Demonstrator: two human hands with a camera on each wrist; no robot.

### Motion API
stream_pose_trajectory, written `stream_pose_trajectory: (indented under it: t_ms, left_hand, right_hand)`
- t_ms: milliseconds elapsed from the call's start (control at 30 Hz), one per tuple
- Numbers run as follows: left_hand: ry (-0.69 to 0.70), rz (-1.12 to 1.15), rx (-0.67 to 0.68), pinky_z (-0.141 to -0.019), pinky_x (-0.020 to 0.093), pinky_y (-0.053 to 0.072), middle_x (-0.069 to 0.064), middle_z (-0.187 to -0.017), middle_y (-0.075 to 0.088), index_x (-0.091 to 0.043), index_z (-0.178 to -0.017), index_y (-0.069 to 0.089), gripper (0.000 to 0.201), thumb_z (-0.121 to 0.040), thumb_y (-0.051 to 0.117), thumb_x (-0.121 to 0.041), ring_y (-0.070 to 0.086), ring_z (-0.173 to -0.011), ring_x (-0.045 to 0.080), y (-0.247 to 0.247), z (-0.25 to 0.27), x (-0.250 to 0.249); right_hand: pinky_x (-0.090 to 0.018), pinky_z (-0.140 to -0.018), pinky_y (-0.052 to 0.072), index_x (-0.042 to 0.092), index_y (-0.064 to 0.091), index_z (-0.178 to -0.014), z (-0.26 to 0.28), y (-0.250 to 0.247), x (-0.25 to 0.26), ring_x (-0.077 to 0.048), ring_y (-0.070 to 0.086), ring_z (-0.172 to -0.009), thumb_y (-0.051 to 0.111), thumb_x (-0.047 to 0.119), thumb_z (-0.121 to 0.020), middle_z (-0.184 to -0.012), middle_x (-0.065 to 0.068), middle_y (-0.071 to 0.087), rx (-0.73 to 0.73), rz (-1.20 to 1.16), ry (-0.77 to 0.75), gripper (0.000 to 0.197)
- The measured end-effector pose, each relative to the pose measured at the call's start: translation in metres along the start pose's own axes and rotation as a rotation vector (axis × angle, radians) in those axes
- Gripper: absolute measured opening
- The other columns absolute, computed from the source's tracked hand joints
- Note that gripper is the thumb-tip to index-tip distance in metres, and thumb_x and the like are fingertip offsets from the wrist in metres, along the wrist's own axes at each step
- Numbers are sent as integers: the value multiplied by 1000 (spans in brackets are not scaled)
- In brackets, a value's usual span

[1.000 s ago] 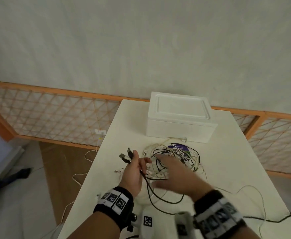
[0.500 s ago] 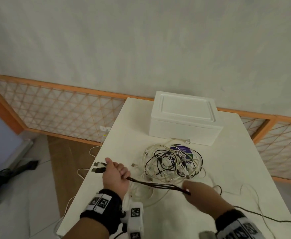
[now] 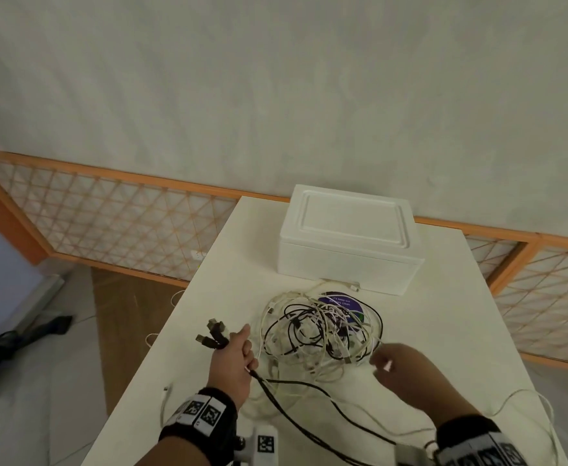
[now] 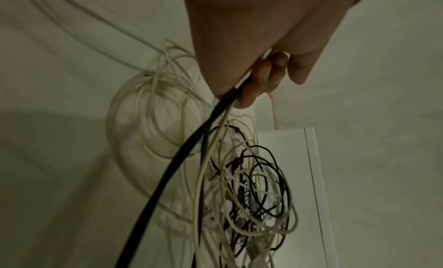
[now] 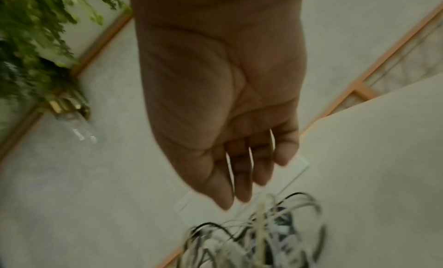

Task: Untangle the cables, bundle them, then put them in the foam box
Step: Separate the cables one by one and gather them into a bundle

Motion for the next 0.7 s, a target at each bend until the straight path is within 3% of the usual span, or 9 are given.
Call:
stream_pose_trajectory:
  t_ms: [67,100,200,300,367,500,567,633,700]
  left_hand:
    - [44,-39,6,-44,25,24,-2,-50,29,-19,-59,34,42,-92,60,-17,23,-40,10,10,3,-3]
    - [65,-60,17,-44,25,25,-2,-50,29,-19,-58,33,44,-92,60,-19,23,-40,11,17,5,-5]
    - [85,-114,76,-44,25,25,1,-52,38,-15,-58,41,42,-94,57,-27,24,-40,11,36,13,-4]
    - [114,-189,155,-46,26,26,2,-55,47,-5,-69,54,37,-95,54,-30,24,-39,10,50,23,-3]
    - [160,-252,235,-47,26,26,-1,-48,43,3,-82,62,35,-93,56,-30,24,-39,10,62,28,-6]
    - [243,-306,407,-45,22,29,-2,-49,29,-8,-103,72,20,-90,59,-16,23,-43,9,87,36,-11]
    - [283,-327,463,-45,22,29,-6,-47,30,-14,-110,71,24,-94,55,-7,25,-43,8,99,40,-13]
    - [323,-399,509,-46,23,30,-5,-48,35,-18,-114,70,29,-93,55,-4,27,-43,10,112,44,-13]
    - [327,-506,486,-46,23,31,-4,-54,49,-18,-111,70,29,-90,58,-1,32,-44,11,119,43,-8]
  right_hand:
    - [-16,-72,40,32,61,-83,-21,-4,24,-8,56,-84,54,28,-86,-94,9,61,-121,78,-29,9]
    - [-21,-75,42,27,64,-91,-31,1,32,-12,57,-91,52,31,-87,-98,5,60,-139,114,-29,13]
    - [-29,-80,47,20,62,-101,-47,25,41,-19,58,-99,50,39,-89,-104,0,59,-45,204,21,26]
    - [-30,-73,45,24,52,-82,-48,28,40,-18,59,-85,51,33,-90,-91,2,61,-5,45,26,12]
    - [-30,-68,46,28,49,-76,-45,13,48,-14,57,-72,54,29,-91,-79,5,60,-33,-171,-43,16]
    - [-31,-65,49,23,60,-84,-27,-44,67,-17,63,-68,56,25,-93,-74,0,66,-234,-400,-173,10]
    - [-21,-63,44,21,61,-88,-22,-55,78,-11,58,-67,54,23,-94,-74,7,61,-256,-302,-217,9]
    - [-23,-66,42,20,59,-93,-19,-57,90,-10,56,-72,49,22,-94,-80,10,58,-240,-132,-248,10]
    - [-24,-70,44,23,62,-96,-15,-56,99,-8,59,-76,49,19,-93,-87,12,62,-210,-127,-284,14]
Point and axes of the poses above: each hand's wrist, its own z-axis away from the middle knuckle, its own y-axis out of the palm, x = y × z, the point moved 7 cm from there along -z, towards the middle knuckle
